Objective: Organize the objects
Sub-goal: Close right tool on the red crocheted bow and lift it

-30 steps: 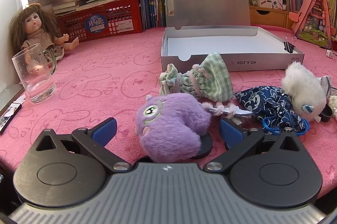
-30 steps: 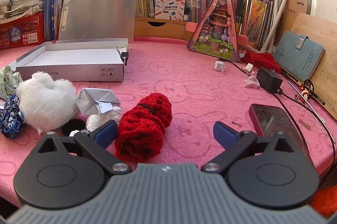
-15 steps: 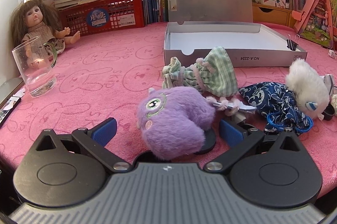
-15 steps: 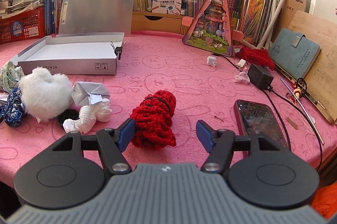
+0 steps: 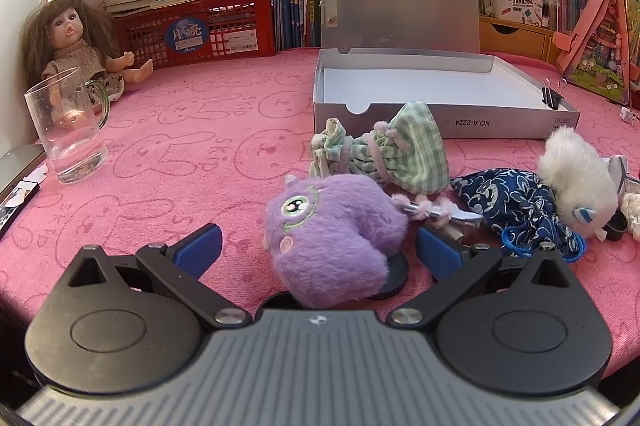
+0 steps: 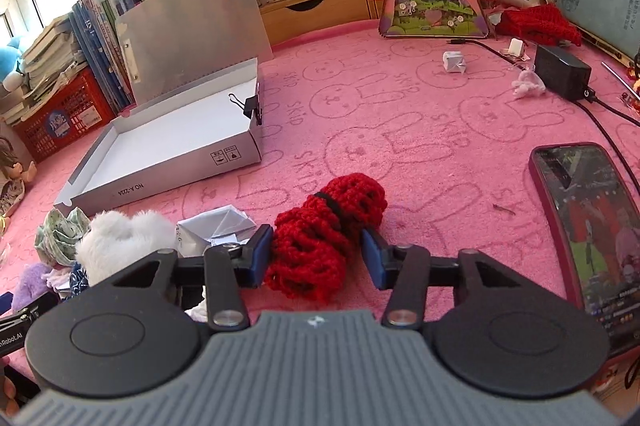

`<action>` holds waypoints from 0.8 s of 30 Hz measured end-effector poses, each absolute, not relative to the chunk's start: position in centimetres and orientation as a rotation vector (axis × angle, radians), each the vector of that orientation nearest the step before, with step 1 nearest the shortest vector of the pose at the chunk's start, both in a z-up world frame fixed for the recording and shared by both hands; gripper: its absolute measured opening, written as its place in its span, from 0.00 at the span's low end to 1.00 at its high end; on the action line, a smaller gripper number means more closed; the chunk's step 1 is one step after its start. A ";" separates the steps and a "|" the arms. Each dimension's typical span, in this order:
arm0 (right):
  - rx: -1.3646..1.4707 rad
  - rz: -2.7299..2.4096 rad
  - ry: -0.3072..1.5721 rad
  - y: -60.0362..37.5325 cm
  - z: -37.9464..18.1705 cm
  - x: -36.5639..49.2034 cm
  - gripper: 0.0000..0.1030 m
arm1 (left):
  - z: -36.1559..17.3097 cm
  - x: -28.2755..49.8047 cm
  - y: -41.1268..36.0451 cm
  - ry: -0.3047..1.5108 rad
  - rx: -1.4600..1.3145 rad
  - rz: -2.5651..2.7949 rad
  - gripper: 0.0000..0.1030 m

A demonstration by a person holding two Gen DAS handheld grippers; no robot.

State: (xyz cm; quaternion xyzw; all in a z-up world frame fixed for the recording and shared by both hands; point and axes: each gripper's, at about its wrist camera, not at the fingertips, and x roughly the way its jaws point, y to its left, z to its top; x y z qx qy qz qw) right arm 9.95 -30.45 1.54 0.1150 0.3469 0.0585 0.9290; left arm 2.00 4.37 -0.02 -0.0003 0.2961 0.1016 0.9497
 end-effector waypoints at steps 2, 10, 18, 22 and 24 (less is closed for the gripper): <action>0.209 0.142 0.717 -30.3 1.5 9.2 0.40 | 0.0 2.0 4.4 0.601 -0.003 0.203 1.00; 0.080 0.299 0.747 -29.7 2.6 6.5 0.70 | 0.1 2.1 4.4 0.609 -0.005 0.195 1.00; -0.569 0.486 0.650 -26.7 4.2 6.7 0.91 | 0.2 2.0 4.4 0.605 -0.005 0.190 1.00; -0.657 0.545 0.678 -25.9 3.0 8.9 0.92 | 0.2 1.8 4.3 0.605 -0.005 0.180 1.00; -0.634 0.541 0.711 -26.2 2.2 10.4 0.92 | 0.2 1.7 4.3 0.599 -0.005 0.172 1.00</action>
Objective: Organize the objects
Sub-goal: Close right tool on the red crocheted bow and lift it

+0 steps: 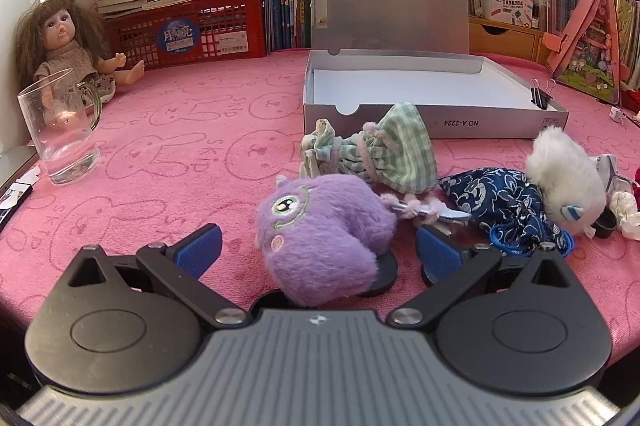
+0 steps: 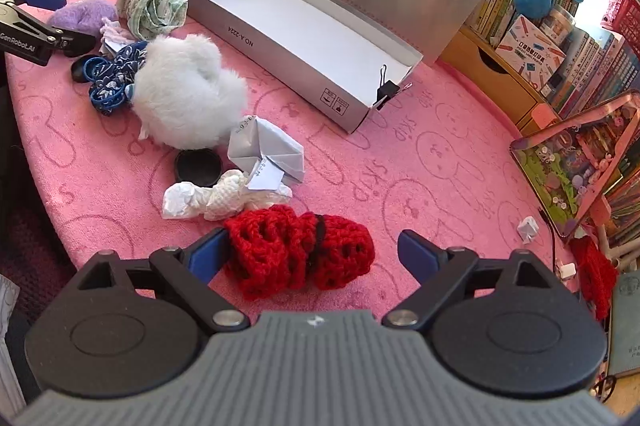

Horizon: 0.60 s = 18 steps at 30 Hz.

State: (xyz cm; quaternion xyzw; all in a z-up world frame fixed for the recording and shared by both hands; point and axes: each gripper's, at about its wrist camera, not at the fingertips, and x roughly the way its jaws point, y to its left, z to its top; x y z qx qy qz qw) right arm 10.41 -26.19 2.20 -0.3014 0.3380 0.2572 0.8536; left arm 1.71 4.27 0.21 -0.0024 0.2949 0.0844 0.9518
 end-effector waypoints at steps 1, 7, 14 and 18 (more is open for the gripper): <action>-0.599 0.539 0.734 -26.5 1.9 11.2 0.92 | 0.2 1.7 4.3 0.595 -0.005 0.167 1.00; -0.352 0.517 0.815 -28.2 1.0 12.6 0.84 | 0.3 1.9 4.0 0.587 -0.003 0.146 1.00; -0.255 0.384 0.782 -27.8 1.5 10.8 0.68 | 0.0 2.3 3.9 0.597 -0.003 0.144 1.00; -0.093 0.246 0.725 -27.9 2.0 9.6 0.68 | 0.0 2.3 4.0 0.594 -0.015 0.150 1.00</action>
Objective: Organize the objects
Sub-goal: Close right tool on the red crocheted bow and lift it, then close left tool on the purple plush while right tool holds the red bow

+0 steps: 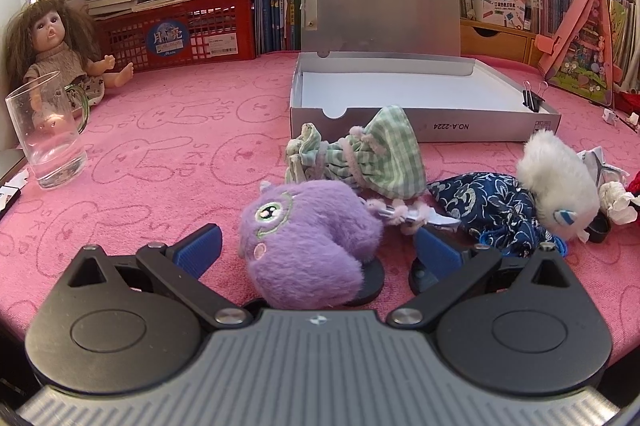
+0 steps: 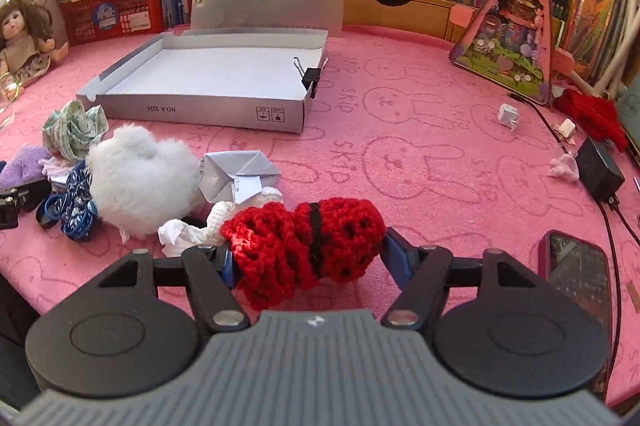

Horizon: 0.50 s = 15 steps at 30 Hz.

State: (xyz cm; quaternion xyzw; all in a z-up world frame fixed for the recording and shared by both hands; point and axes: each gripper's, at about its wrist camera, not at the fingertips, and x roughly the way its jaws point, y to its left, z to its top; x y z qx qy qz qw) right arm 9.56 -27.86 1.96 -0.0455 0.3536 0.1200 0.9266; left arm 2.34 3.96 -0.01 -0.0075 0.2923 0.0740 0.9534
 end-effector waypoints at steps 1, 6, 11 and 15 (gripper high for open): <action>-0.062 0.211 0.710 -27.9 1.9 9.2 0.68 | 0.0 2.5 4.0 0.595 -0.021 0.153 1.00; 0.031 0.084 0.621 -27.2 1.0 7.7 0.69 | -0.1 3.0 4.3 0.598 -0.047 0.179 1.00; 0.045 0.033 0.529 -26.1 1.4 6.4 0.69 | -0.1 3.3 4.7 0.609 -0.061 0.234 0.93; 0.049 0.031 0.497 -25.6 1.9 5.8 0.69 | -0.2 3.3 4.8 0.611 -0.055 0.221 0.90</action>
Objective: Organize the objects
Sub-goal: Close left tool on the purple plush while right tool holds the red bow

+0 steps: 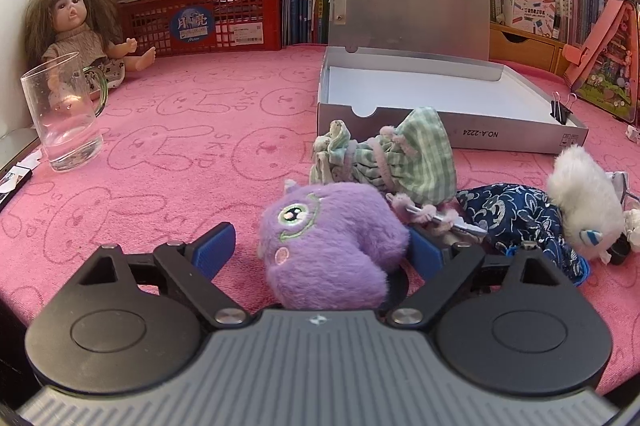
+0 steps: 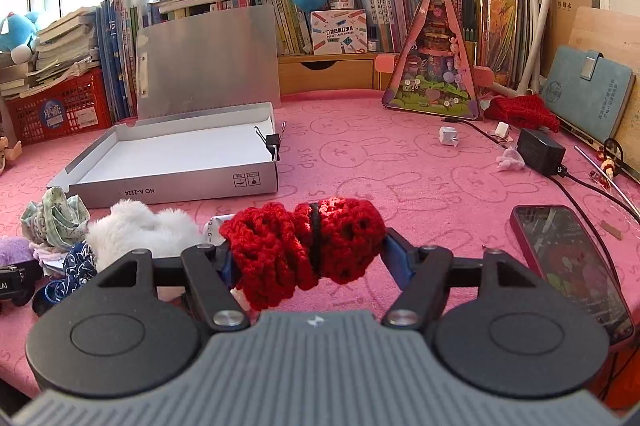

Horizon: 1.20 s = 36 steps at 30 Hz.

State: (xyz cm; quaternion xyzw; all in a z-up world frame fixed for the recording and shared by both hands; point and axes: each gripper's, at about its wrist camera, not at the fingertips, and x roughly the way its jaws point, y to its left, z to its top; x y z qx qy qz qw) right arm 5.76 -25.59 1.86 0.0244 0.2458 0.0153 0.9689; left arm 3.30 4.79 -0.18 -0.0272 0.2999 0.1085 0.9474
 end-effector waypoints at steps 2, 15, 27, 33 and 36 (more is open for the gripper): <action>0.056 0.036 0.500 -25.4 1.9 5.8 0.69 | -0.4 3.5 4.7 0.618 -0.054 0.218 0.90; 0.040 0.044 0.488 -24.2 1.8 5.3 0.69 | -0.6 3.6 4.3 0.560 -0.058 0.198 0.70; 0.063 0.071 0.472 -24.5 3.0 6.2 0.69 | 3.0 2.8 4.1 0.466 -0.060 0.146 0.70; 0.077 0.097 0.460 -24.7 4.1 7.6 0.69 | 4.9 4.5 4.7 0.448 -0.070 0.134 0.70; 0.080 0.113 0.460 -24.9 4.6 8.9 0.69 | 6.0 5.7 5.1 0.443 -0.090 0.119 0.70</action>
